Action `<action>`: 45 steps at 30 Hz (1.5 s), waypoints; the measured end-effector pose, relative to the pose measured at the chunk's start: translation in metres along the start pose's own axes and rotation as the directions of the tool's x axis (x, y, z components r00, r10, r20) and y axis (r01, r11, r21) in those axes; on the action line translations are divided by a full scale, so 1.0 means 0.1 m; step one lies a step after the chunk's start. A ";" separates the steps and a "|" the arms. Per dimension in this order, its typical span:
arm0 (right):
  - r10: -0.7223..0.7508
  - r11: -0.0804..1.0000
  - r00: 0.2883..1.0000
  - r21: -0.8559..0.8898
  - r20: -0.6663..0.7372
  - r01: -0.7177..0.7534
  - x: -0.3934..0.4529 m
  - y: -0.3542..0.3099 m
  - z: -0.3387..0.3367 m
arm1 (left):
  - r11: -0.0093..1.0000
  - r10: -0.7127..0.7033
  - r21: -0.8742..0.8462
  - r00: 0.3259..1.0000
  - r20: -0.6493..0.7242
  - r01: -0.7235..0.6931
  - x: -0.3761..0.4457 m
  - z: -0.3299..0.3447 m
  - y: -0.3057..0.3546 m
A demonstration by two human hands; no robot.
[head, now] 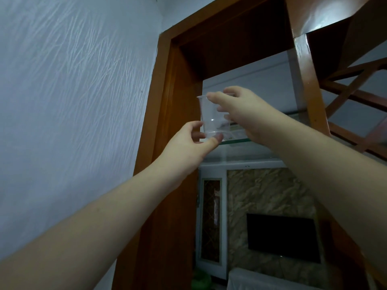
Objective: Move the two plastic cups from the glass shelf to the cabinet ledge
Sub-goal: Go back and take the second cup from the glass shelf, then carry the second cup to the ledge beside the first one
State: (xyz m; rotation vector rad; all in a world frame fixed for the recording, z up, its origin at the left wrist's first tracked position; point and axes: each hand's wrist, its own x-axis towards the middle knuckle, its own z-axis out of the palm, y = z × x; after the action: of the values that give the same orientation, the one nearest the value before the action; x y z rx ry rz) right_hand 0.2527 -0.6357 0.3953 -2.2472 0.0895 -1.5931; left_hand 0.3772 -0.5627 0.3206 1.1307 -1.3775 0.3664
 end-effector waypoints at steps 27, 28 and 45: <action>0.185 0.877 0.954 0.397 0.236 -0.269 -2.25 0.37 -0.42 | 0.956 -0.230 -0.133 0.948 0.220 0.263 -1.94 0.57 0.23; 0.185 0.871 0.952 0.408 0.243 -0.273 -2.32 0.36 -0.40 | 0.951 -0.244 -0.134 0.944 0.223 0.277 -2.01 0.57 0.24; 0.429 0.766 0.867 0.406 0.253 -0.497 -3.70 -0.25 -0.11 | 0.786 -0.454 -0.275 0.819 0.351 0.553 -3.43 0.25 0.52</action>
State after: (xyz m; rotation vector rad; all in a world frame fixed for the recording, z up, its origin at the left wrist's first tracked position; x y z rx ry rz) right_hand 0.1071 -0.5163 0.0755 -1.7765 0.1917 -1.0432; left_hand 0.2416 -0.4236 0.0322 1.2083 -1.2355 -0.4428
